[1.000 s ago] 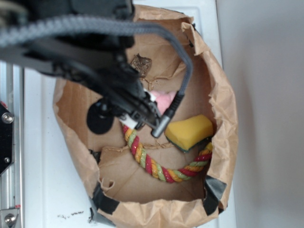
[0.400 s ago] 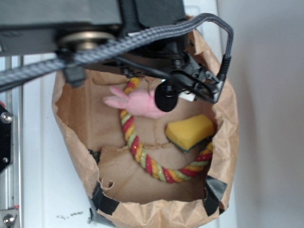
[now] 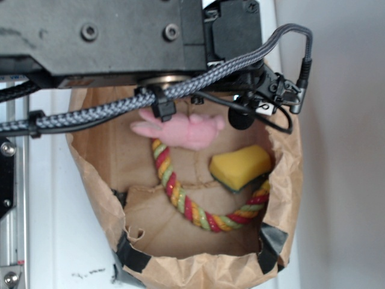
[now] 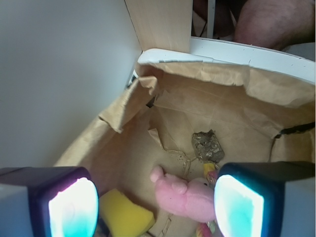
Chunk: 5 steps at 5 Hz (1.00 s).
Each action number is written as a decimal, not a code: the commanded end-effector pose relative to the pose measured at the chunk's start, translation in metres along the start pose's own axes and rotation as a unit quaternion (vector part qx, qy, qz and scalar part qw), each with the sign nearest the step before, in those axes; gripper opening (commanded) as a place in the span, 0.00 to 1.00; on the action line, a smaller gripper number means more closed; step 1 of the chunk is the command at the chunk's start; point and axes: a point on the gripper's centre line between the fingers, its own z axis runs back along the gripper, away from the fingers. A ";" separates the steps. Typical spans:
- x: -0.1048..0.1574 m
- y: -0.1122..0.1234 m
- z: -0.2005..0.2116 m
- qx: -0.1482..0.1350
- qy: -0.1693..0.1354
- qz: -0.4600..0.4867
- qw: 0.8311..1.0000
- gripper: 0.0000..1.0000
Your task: Grab the rock.
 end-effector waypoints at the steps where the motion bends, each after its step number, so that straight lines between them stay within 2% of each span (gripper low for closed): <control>1: 0.019 0.023 -0.011 -0.033 -0.015 -0.013 0.999 1.00; 2: 0.012 0.037 0.001 -0.043 -0.001 -0.036 0.998 1.00; 3: 0.011 0.047 0.002 -0.040 0.000 -0.043 0.998 1.00; 5: 0.025 0.053 -0.009 -0.025 -0.016 -0.033 0.999 1.00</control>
